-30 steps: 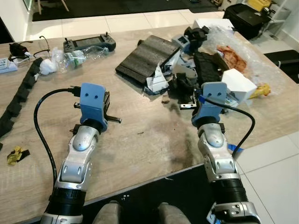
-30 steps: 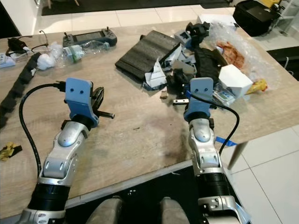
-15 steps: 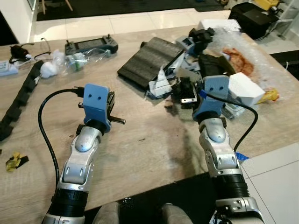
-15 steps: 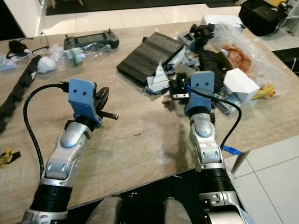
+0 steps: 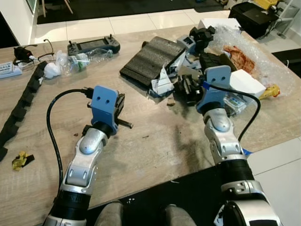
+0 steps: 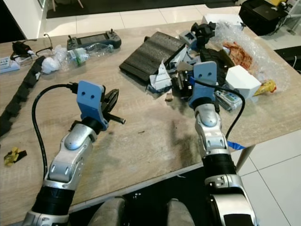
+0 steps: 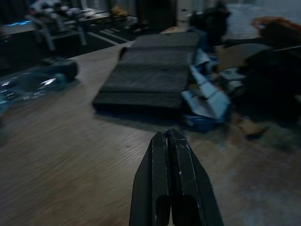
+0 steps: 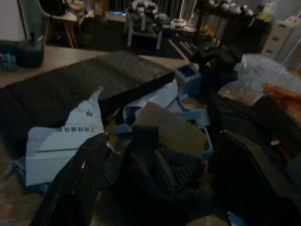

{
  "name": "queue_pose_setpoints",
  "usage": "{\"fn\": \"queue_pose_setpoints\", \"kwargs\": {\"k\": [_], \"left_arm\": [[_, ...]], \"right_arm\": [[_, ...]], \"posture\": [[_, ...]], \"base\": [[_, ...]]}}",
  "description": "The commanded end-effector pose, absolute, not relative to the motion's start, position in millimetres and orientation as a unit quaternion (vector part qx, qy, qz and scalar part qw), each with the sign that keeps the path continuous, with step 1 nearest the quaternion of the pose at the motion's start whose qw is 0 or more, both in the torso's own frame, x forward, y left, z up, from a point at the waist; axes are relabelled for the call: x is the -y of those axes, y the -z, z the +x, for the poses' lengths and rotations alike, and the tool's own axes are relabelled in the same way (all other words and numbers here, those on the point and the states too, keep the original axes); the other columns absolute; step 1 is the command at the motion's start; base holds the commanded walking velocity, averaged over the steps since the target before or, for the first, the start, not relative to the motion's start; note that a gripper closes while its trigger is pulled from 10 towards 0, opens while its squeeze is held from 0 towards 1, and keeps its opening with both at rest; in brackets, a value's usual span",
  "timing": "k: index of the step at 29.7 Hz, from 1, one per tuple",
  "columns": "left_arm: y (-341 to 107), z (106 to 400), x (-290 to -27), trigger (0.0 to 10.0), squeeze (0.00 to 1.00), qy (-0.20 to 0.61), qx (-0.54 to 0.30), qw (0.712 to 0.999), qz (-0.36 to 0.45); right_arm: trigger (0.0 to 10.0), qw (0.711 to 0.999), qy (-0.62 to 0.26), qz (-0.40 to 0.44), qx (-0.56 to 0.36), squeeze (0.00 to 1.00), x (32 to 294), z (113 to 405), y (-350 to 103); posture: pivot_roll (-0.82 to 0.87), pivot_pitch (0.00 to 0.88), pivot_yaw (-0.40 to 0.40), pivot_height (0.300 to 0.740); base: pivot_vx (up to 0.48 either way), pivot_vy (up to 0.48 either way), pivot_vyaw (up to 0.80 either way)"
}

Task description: Picking trash to rubbish bin

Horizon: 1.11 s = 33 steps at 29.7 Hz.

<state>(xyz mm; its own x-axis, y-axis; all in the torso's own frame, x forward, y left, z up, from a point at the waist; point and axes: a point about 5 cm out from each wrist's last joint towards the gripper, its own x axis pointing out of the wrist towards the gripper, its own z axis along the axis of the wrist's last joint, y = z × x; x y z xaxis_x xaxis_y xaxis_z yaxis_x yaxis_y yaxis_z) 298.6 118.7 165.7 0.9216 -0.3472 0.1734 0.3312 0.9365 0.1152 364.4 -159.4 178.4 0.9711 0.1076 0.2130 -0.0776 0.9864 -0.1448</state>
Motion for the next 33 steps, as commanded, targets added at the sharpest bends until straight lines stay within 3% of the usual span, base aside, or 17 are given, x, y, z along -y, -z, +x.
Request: {"fn": "queue_pose_setpoints", "kwargs": {"k": [1,2,3,14,21,22,24,33], "left_arm": [[-164,298,-115,10.0,0.0,0.195,0.097,0.975,0.04],[-164,298,-115,10.0,0.0,0.195,0.097,0.975,0.04],[-166,297,-112,10.0,0.0,0.214,0.101,0.971,0.043],[-174,294,-106,10.0,0.0,0.243,0.114,0.962,0.056],[-173,289,-103,10.0,0.0,0.264,0.11,0.957,0.053],[-176,281,-96,10.0,0.0,0.321,0.113,0.94,0.032],[-179,277,-93,10.0,0.0,0.355,0.108,0.929,0.002],[-178,277,-89,10.0,0.0,0.383,0.105,0.917,0.041]], "right_arm": [[10.0,0.99,-0.05,-0.064,0.112,0.53,164,367,-179],[10.0,0.99,-0.05,-0.064,0.112,0.53,164,367,-179],[10.0,0.99,-0.055,-0.06,0.113,0.0,166,371,-181],[10.0,0.983,-0.116,-0.043,0.139,0.0,167,386,-197],[10.0,0.982,-0.154,-0.055,0.09,0.0,163,391,-188],[10.0,0.986,-0.128,-0.077,0.074,0.0,167,393,-186],[10.0,0.99,-0.106,-0.075,0.062,0.0,170,395,-184],[10.0,0.987,-0.091,-0.12,0.047,0.0,169,395,-180]], "posture": [[0.04,0.146,0.007,0.74],[0.04,0.146,0.007,0.74],[0.05,0.154,0.008,0.74],[0.08,0.193,0.012,0.74],[0.08,0.199,0.005,0.74],[0.09,0.204,-0.001,0.74],[0.09,0.204,-0.002,0.74],[0.08,0.191,-0.012,0.74]], "base": [[0.0,0.0,0.0],[0.0,0.0,0.0],[0.0,0.0,0.0],[0.0,0.0,0.0],[0.0,0.0,0.0],[0.0,0.0,0.0],[0.0,0.0,0.0],[0.0,0.0,0.0]]}}
